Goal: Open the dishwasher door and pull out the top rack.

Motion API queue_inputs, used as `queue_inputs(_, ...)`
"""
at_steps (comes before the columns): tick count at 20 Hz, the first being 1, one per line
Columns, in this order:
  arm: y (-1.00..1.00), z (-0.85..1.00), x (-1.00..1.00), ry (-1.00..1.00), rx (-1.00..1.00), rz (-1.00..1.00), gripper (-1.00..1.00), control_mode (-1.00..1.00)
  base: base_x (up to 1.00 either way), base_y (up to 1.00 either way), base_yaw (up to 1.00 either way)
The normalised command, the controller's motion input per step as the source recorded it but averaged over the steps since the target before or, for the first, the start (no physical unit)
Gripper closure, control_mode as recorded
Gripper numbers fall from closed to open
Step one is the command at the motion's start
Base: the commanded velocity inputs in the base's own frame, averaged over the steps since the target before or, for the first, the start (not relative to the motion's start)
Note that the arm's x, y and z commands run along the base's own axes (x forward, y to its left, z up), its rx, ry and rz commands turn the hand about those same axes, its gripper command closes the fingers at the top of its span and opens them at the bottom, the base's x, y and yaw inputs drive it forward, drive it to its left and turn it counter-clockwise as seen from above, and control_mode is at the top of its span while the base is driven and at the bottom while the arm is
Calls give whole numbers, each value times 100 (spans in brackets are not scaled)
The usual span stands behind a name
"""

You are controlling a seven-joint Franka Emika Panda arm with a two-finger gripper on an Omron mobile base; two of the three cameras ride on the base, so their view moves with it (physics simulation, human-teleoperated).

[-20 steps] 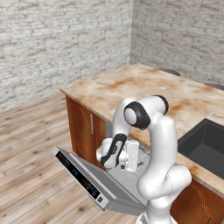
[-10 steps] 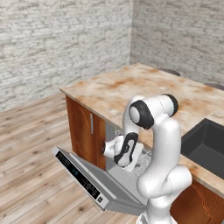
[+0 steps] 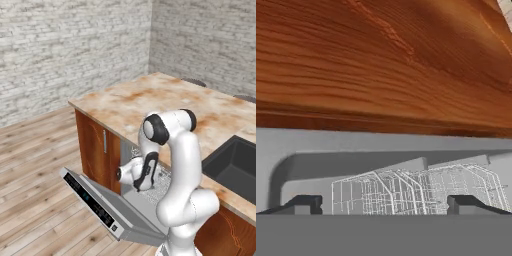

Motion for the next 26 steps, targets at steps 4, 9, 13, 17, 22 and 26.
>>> queue_inputs(4,24,-19,59,-21,0,-17,-100,-100,0,0,0)
queue_inputs(9,8,-23,50,-12,5,-28,-100,-100,0,0,0)
queue_inputs(13,0,0,55,-1,11,-32,-100,-100,0,0,0)
queue_inputs(17,0,-37,32,-7,7,-23,-100,-100,0,0,0)
queue_inputs(22,0,-65,0,-30,-5,-10,-100,-100,0,0,0)
queue_inputs(26,0,-56,-8,-47,-20,0,-100,-100,0,0,0)
